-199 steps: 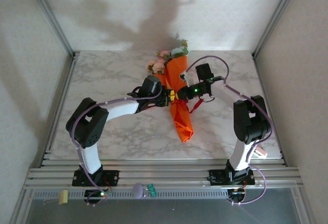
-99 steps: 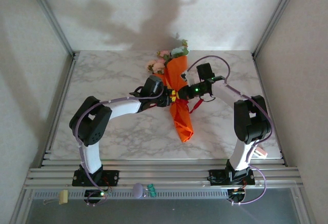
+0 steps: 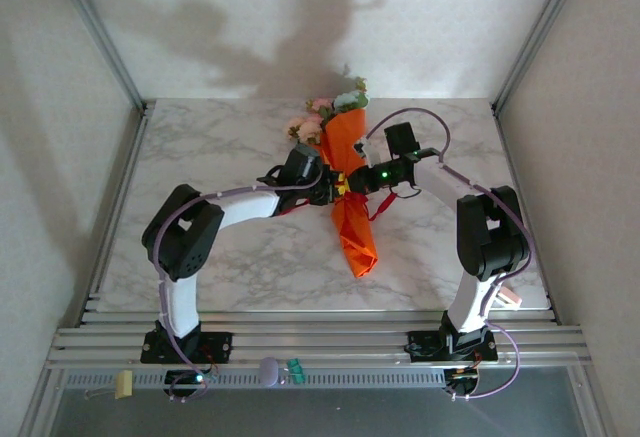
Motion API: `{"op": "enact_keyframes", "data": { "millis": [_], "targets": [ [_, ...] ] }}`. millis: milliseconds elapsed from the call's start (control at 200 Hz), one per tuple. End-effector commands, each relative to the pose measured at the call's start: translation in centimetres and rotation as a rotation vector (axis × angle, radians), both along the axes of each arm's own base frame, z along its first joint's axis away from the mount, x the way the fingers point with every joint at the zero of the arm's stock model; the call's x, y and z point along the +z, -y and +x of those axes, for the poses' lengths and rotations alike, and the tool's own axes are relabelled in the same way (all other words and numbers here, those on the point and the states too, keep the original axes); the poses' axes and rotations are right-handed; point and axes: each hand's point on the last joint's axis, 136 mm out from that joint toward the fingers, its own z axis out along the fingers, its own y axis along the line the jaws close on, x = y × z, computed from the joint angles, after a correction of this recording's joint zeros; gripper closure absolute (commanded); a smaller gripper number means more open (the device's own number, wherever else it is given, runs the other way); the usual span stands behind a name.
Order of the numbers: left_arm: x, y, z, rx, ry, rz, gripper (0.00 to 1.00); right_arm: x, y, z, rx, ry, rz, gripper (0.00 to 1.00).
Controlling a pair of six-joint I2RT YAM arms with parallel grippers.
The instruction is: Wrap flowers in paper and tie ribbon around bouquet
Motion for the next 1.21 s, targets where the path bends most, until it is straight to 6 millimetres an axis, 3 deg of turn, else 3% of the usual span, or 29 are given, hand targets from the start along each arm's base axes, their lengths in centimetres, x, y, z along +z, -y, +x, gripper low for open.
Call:
{"op": "enact_keyframes", "data": {
  "millis": [0,340,500,806,1201],
  "targets": [
    [0.0,0.8,-0.3,0.018,-0.056,-0.034,0.81,1.1,0.0,-0.1,0.001,0.011,0.026,1.0],
    [-1.0,1.2,-0.3,0.009,-0.069,-0.031,0.82,1.1,0.3,-0.1,-0.002,0.01,0.029,1.0],
    [-1.3,0.9,-0.1,0.027,-0.067,-0.018,1.0,1.1,0.3,-0.1,-0.004,0.013,0.028,1.0],
    [1.5,-0.8,-0.1,0.038,-0.008,0.012,1.0,1.3,0.5,-0.2,-0.007,0.022,0.026,1.0],
    [2.6,-1.5,-1.5,0.023,0.003,-0.014,1.0,1.8,0.5,-0.3,-0.016,0.047,0.014,1.0]
  ]
}}
